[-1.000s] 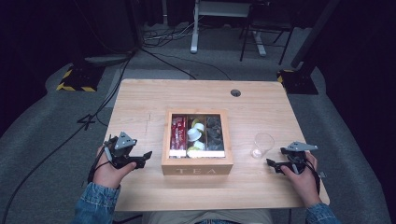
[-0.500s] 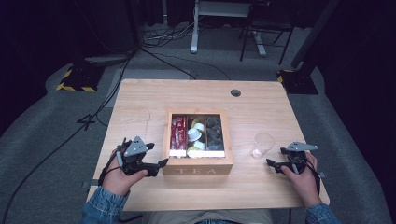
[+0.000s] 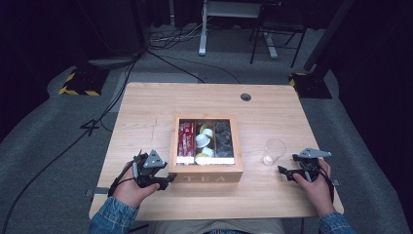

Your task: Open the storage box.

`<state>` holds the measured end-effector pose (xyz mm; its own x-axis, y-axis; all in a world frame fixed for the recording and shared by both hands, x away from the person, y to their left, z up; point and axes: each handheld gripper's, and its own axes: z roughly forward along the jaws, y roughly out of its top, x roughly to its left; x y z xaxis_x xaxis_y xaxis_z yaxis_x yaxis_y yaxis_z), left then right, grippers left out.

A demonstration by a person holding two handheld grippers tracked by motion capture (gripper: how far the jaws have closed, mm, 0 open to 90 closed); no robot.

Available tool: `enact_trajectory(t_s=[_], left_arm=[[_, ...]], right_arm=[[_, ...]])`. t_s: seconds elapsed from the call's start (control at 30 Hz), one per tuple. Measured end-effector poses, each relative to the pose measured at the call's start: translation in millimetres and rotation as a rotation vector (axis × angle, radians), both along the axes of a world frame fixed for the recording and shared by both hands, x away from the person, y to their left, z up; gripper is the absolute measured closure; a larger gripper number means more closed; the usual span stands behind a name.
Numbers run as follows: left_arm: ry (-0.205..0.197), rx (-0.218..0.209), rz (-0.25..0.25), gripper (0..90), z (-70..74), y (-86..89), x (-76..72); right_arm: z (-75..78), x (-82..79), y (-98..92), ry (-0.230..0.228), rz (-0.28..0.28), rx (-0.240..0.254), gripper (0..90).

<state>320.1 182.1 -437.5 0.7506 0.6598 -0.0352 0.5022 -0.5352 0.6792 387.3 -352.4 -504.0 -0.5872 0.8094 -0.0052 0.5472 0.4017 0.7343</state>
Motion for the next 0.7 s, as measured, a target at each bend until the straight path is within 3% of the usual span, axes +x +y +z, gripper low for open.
enact_trajectory(t_s=[0.1,0.33,0.57,0.7], left_arm=[[0.01,0.001,-0.006,51.9,0.0,-0.2,-0.1],[0.013,0.017,-0.008,57.1,3.1,-0.5,-1.4],[0.002,0.033,-0.016,59.4,4.8,-1.5,-2.0],[0.021,0.027,-0.021,60.5,6.9,-0.8,-0.9]], right_arm=[[0.0,0.0,0.0,0.0,0.0,0.0,13.5],[0.0,0.0,0.0,0.0,0.0,0.0,13.5],[0.2,-0.6,0.3,-0.004,0.007,0.0,15.2],[0.3,-0.8,-0.2,-0.002,0.013,0.005,16.4]])
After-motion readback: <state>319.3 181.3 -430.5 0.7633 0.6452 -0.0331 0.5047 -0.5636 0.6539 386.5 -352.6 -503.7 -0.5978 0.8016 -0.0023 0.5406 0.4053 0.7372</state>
